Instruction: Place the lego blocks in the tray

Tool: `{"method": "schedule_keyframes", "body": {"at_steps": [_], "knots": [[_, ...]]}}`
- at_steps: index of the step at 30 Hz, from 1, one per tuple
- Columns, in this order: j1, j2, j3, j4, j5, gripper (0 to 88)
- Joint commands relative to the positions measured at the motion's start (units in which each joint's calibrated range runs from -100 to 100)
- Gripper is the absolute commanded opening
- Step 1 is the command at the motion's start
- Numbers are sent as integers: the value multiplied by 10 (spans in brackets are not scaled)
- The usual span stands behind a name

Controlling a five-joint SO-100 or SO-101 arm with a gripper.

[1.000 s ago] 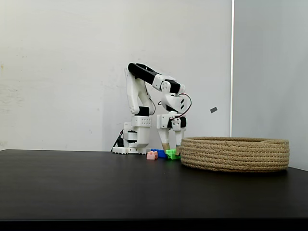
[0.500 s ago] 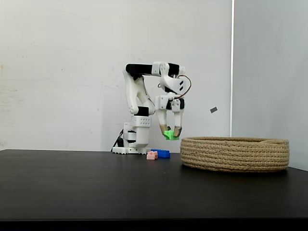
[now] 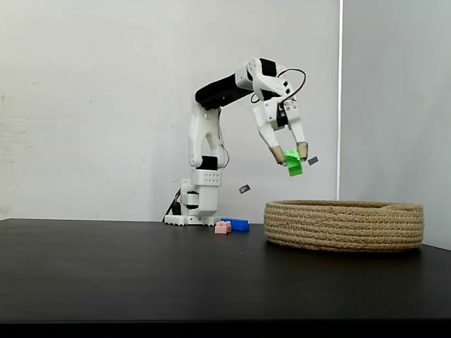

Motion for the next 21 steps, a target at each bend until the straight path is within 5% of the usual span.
{"method": "schedule_keyframes", "body": {"at_steps": [1, 4, 7, 10, 21], "knots": [[-9, 40, -71, -57, 9, 0], [-13, 69, -69, -77, 19, 38], [-17, 81, -68, -77, 23, 354], [-17, 82, -70, -69, 24, 429], [56, -88, 56, 87, 11, 377]]}}
